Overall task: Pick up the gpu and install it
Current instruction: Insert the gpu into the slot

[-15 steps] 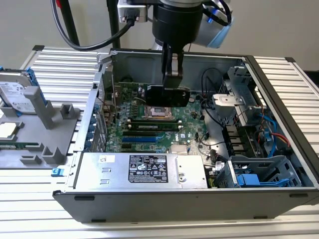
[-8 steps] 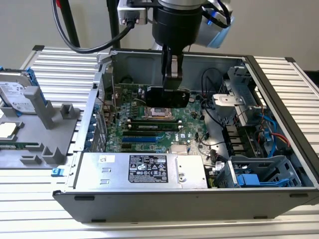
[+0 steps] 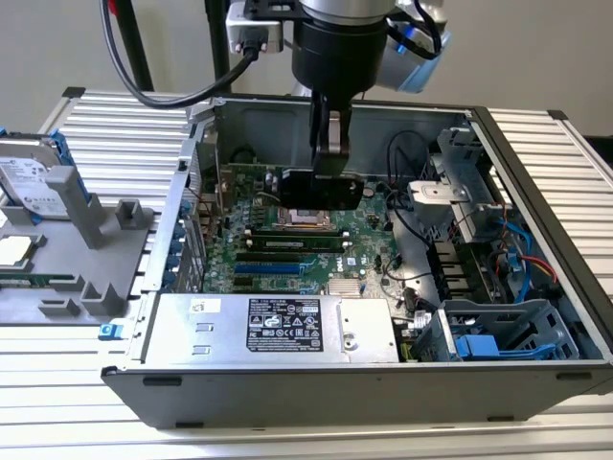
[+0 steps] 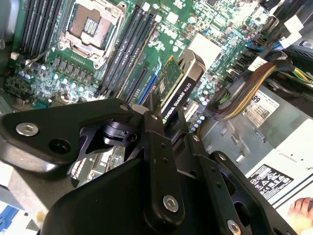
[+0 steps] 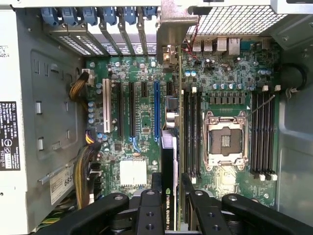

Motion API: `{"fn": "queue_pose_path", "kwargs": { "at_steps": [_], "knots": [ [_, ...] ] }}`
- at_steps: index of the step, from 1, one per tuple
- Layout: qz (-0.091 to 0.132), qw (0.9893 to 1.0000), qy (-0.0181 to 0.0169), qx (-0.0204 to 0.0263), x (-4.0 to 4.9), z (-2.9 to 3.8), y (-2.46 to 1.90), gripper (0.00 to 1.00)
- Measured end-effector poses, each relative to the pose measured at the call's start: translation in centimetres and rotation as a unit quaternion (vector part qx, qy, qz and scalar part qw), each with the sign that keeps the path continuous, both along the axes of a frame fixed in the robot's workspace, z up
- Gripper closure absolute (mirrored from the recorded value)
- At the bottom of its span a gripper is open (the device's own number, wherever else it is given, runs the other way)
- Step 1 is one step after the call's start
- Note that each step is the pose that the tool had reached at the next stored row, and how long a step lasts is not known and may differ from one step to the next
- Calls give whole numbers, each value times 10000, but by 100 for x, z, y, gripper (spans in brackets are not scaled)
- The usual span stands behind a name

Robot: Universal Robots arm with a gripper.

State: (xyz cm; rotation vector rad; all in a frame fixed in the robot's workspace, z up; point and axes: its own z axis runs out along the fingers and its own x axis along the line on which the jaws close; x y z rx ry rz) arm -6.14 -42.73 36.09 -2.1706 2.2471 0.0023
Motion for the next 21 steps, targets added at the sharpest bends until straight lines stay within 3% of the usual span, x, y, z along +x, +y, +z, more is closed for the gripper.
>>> {"fn": "queue_pose_path", "kwargs": {
  "at_steps": [21],
  "knots": [
    [0,10000,0,0,-1,-88,0,100]
  ]
}}
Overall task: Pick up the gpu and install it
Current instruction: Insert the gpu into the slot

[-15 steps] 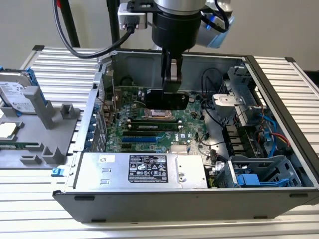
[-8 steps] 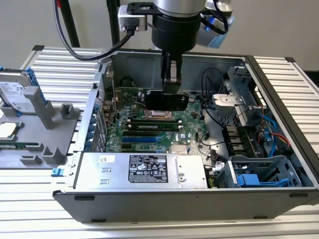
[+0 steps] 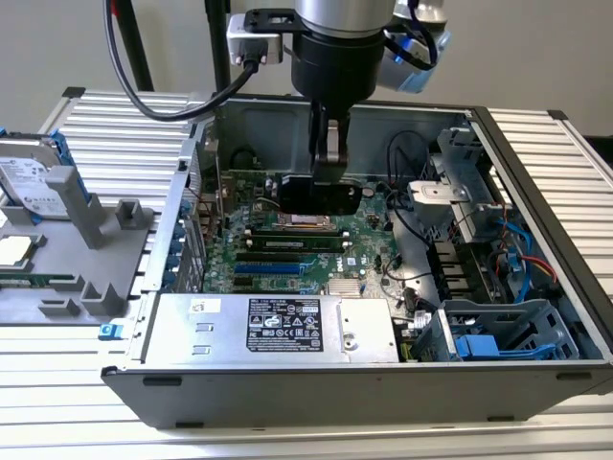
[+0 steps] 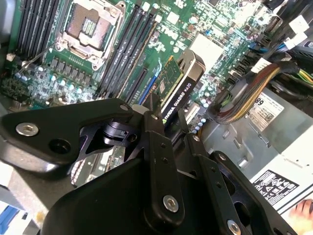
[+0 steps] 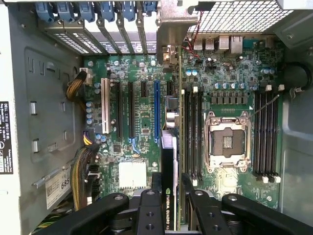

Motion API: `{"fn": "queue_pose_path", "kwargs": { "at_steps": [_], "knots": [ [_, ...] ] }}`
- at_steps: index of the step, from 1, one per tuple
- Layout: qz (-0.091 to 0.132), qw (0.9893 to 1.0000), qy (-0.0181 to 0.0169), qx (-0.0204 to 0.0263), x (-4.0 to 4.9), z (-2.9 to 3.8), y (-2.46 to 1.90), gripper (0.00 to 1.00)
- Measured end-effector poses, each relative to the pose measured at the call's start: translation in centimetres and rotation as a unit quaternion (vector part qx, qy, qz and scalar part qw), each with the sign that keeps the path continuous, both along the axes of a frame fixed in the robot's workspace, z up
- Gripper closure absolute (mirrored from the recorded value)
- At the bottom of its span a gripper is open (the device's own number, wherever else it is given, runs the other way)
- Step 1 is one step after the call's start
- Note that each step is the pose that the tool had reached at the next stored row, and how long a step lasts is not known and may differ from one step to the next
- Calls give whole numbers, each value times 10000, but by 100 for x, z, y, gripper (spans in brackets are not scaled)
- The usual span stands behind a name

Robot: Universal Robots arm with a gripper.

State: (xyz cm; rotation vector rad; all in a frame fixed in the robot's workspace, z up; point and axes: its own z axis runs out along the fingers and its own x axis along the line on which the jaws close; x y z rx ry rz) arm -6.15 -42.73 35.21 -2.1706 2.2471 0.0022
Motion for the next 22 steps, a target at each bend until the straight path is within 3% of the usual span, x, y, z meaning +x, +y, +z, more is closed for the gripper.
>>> {"fn": "queue_pose_path", "kwargs": {
  "at_steps": [22],
  "knots": [
    [0,10000,0,0,-1,-85,0,100]
  ]
}}
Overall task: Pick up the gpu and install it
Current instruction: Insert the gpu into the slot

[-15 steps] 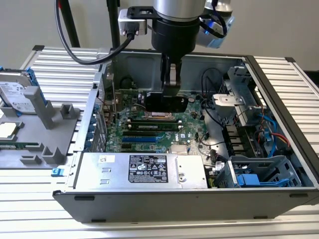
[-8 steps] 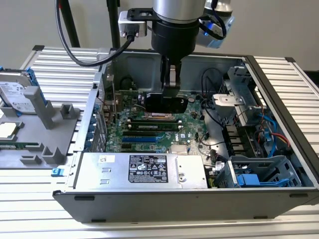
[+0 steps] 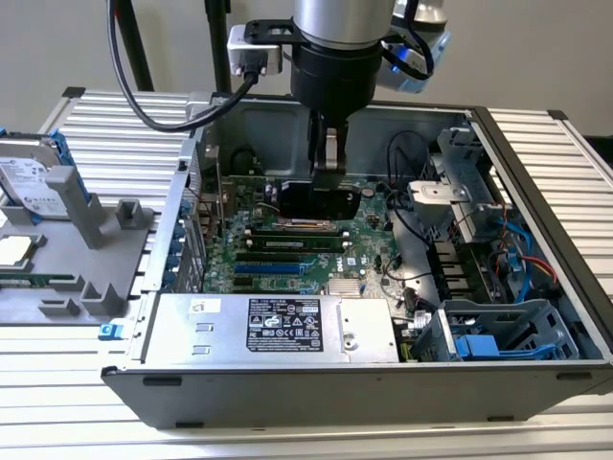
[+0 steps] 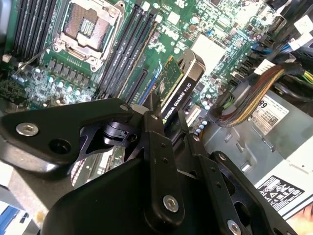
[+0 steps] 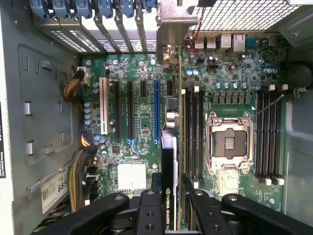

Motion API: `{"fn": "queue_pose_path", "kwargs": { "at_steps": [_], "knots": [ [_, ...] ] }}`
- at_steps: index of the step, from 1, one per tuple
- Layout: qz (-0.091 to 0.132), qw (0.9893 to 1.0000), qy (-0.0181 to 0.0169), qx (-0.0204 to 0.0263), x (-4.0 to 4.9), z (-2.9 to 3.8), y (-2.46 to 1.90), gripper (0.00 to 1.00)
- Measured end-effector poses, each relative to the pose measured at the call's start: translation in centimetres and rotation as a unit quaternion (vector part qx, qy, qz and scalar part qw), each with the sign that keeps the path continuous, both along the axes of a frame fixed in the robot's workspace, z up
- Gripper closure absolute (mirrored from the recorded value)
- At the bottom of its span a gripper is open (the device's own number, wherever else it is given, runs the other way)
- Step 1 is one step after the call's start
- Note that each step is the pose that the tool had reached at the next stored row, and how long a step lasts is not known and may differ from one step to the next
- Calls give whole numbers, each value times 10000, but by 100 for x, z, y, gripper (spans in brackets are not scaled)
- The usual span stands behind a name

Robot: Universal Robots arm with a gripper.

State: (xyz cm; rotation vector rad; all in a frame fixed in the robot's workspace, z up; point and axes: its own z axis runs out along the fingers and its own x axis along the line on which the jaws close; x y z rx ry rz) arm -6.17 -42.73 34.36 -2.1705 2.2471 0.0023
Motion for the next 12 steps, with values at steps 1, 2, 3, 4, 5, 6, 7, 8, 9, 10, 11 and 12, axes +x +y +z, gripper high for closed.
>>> {"fn": "queue_pose_path", "kwargs": {
  "at_steps": [1,2,3,4,5,6,7,8,9,10,11,12],
  "knots": [
    [0,10000,0,0,0,-4,0,100],
    [0,10000,0,0,0,-8,0,100],
    [0,10000,0,0,0,-12,0,100],
    [0,10000,0,0,0,-16,0,100],
    [0,10000,0,0,0,-20,0,100],
    [0,10000,0,0,0,-25,0,100],
    [0,10000,0,0,0,-29,0,100],
    [0,10000,0,0,0,-32,0,100],
    [0,10000,0,0,-1,-37,0,100],
    [0,10000,0,0,-1,-41,0,100],
    [0,10000,0,0,-1,-45,0,100],
    [0,10000,0,0,-1,-49,0,100]
  ]
}}
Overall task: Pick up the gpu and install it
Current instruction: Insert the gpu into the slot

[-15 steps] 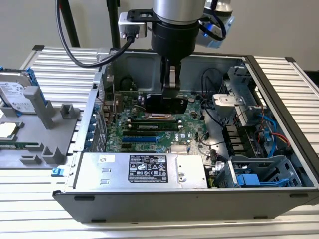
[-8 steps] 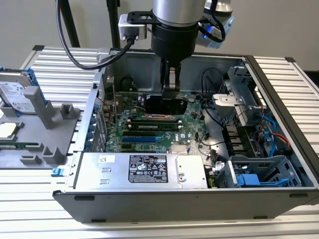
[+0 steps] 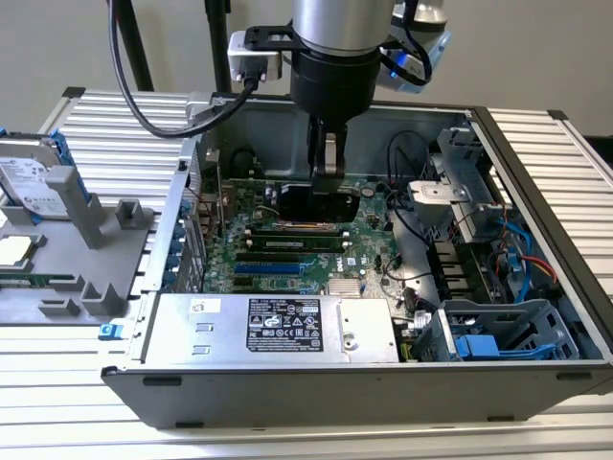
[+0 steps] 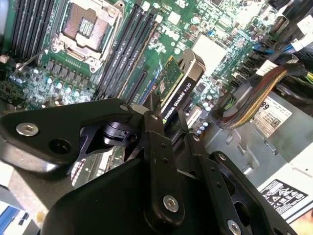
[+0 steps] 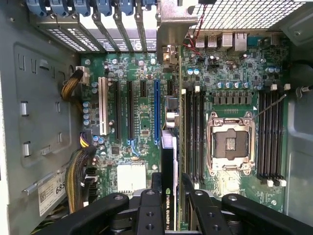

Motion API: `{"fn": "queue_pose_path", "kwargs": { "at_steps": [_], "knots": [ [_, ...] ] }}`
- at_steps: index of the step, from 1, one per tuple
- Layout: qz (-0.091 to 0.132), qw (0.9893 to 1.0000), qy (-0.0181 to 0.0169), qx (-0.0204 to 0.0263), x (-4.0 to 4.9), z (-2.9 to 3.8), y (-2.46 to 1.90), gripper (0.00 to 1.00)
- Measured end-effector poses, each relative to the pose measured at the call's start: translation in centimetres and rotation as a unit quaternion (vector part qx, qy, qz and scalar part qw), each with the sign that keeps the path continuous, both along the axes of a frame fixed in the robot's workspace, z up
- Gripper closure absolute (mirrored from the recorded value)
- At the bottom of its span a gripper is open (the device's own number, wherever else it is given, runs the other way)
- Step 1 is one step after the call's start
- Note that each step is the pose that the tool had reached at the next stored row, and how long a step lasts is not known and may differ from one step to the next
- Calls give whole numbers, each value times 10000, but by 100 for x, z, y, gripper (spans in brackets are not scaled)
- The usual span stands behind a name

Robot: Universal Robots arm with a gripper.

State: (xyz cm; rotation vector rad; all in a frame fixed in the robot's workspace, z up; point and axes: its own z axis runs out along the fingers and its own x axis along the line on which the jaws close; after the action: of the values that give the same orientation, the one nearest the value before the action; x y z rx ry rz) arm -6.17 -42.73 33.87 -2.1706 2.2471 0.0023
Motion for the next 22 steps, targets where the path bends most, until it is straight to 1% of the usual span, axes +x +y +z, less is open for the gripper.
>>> {"fn": "queue_pose_path", "kwargs": {
  "at_steps": [10,22],
  "knots": [
    [0,10000,-4,0,-3,-45,0,100],
    [0,10000,-22,-1,-6,-98,0,100]
  ]
}}
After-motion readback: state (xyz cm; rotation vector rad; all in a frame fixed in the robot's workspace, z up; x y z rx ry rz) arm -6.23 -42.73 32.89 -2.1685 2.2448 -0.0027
